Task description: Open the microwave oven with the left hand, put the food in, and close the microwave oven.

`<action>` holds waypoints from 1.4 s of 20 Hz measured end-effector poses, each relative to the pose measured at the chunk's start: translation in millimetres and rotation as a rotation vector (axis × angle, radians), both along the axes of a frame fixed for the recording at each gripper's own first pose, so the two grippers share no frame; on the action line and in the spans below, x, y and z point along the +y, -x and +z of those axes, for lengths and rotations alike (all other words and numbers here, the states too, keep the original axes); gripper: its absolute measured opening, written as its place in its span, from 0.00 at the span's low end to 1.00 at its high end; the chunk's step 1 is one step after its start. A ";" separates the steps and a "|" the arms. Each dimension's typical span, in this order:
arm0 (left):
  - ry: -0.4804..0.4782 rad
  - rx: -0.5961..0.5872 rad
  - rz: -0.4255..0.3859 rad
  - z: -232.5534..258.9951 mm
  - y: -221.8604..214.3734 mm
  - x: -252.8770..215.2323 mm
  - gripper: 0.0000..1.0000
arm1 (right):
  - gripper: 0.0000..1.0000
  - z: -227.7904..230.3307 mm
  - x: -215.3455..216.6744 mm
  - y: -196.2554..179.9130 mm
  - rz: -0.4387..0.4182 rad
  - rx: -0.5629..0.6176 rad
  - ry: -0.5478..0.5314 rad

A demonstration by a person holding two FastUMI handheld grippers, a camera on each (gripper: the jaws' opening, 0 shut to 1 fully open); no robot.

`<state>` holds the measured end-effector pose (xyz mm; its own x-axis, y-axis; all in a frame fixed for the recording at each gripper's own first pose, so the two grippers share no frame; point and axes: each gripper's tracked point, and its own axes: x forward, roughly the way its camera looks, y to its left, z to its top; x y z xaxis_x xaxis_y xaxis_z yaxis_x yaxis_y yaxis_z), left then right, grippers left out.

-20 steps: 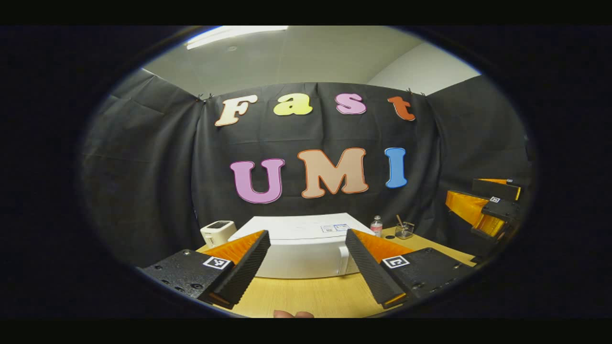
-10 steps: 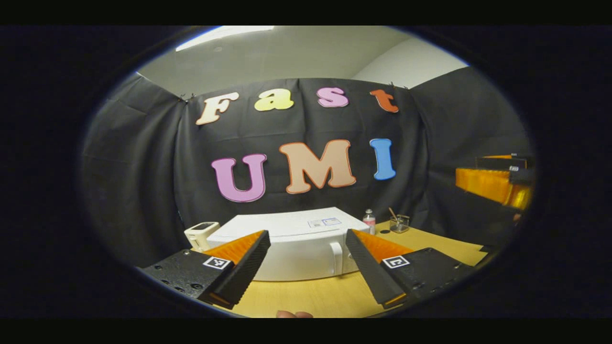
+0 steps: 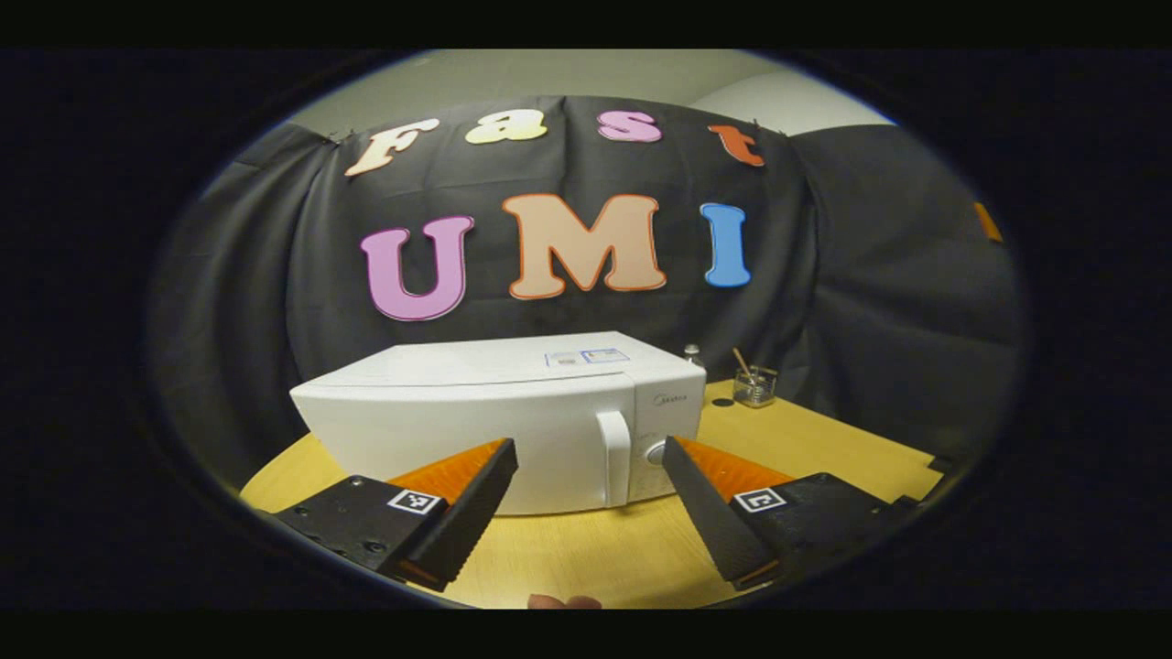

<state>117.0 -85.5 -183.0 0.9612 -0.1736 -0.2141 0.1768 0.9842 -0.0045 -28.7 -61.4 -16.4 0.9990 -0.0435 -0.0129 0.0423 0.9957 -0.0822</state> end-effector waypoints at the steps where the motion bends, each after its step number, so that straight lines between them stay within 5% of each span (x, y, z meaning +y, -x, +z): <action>1: -0.012 0.011 -0.014 -9.3 -6.2 -5.8 1.00 | 1.00 -1.8 -5.5 1.8 -0.015 0.008 0.004; 12: -0.034 0.119 0.011 -69.2 -46.0 -23.6 1.00 | 0.97 -11.0 -54.7 18.2 -0.127 0.055 0.031; 23: -0.044 0.191 0.007 -94.4 -57.2 -29.2 0.92 | 1.00 -25.2 -53.4 20.5 -0.115 0.115 -0.009; 25: -0.040 0.192 0.001 -93.9 -58.2 -31.4 0.84 | 0.97 -26.4 -53.3 19.1 -0.112 0.118 -0.010; 28: -0.074 0.181 0.017 -91.4 -63.8 -28.0 0.56 | 0.97 -30.8 -54.7 16.9 -0.113 0.129 -0.013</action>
